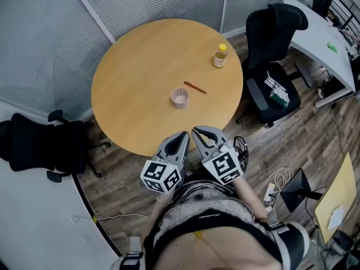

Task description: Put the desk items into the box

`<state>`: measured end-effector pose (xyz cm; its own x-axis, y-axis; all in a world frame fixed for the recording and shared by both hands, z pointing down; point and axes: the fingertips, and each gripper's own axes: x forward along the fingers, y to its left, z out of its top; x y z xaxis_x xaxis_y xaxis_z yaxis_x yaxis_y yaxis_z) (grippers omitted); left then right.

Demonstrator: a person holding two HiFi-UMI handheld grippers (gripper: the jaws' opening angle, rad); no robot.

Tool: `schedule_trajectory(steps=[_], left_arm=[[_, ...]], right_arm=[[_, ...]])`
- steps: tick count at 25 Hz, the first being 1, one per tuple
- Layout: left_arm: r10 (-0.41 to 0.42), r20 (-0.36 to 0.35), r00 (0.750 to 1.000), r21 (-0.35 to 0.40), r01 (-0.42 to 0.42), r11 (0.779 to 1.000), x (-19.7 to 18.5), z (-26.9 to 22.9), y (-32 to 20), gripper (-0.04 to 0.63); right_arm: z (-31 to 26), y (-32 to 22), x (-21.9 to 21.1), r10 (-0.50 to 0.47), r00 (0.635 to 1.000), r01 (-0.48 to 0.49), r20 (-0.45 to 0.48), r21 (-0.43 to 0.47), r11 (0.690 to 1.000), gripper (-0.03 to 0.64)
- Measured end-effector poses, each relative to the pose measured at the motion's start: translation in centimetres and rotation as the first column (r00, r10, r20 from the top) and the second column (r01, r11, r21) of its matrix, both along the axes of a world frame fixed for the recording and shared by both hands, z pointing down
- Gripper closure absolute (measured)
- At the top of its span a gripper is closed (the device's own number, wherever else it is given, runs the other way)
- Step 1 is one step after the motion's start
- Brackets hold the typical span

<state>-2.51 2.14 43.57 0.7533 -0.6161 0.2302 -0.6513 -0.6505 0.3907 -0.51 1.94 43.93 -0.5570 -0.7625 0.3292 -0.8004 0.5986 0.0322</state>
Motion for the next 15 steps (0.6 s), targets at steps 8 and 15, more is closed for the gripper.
schedule_trajectory(steps=[8, 15], left_arm=[[-0.032, 0.020, 0.999, 0.006, 0.032, 0.999, 2.7, 0.0, -2.0, 0.577], [-0.091, -0.001, 0.996, 0.005, 0.091, 0.996, 4.1, 0.0, -3.1, 0.577]], right_arm=[[-0.1, -2.5, 2.9, -0.042, 0.999, 0.042, -0.004, 0.007, 0.999, 0.589], [0.0, -3.7, 3.8, -0.123, 0.992, 0.123, -0.030, 0.008, 0.992, 0.589]])
